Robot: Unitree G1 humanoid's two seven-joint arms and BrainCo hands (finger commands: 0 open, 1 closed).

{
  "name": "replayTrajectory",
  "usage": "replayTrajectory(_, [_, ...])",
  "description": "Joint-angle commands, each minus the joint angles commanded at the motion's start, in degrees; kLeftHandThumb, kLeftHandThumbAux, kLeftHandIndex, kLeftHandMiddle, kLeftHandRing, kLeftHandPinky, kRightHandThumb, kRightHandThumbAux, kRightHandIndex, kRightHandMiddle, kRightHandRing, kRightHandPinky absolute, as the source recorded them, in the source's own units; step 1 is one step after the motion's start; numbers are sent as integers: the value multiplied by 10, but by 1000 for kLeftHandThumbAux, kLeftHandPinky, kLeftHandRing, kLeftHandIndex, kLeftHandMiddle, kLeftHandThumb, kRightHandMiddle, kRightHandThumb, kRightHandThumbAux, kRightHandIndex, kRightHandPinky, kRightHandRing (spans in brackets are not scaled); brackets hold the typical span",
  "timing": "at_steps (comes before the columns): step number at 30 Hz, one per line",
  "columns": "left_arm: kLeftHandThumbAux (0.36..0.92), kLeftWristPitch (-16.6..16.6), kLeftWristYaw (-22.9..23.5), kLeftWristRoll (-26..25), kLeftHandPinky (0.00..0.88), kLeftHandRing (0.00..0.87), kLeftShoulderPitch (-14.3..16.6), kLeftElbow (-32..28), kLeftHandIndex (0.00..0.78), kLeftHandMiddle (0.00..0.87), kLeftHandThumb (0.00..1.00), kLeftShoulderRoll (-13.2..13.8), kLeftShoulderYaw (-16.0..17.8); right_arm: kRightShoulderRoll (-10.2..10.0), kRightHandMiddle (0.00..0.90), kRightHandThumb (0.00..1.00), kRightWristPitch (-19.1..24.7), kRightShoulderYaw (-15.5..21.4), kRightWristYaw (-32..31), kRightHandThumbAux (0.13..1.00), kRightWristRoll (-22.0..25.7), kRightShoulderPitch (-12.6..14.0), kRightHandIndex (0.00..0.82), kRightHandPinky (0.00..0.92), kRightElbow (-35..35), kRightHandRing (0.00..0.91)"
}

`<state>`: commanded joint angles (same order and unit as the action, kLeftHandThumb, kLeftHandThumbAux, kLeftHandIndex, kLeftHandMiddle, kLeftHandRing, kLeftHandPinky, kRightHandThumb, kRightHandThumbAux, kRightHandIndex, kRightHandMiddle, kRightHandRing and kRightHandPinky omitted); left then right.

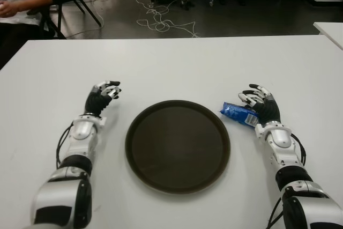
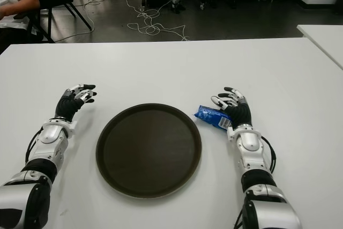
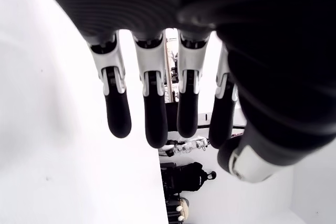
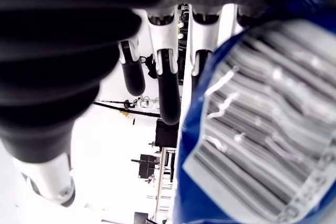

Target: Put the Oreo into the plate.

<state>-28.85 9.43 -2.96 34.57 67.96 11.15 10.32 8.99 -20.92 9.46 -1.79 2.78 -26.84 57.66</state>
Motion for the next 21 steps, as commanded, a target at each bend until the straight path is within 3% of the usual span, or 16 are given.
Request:
replayTrajectory(12, [708,-8,-5,6,332,300,-3,-2,403,277,709,2,-5,17,351,32,-40,0,31,683,-15,0,252,427,-2,398])
replayTrajectory(17, [708,-7,-6,6,331,306,-4,-3,403,281,708,2,-5,38,321,6,-73,5,48,675,-23,0,226,391,-6,361])
replayTrajectory(21, [707,-5,-8,5,336,309,-3,-4,403,278,708,2,-4,56,294,13,-123,-7,99,676,-70,39,209,350,-76,327])
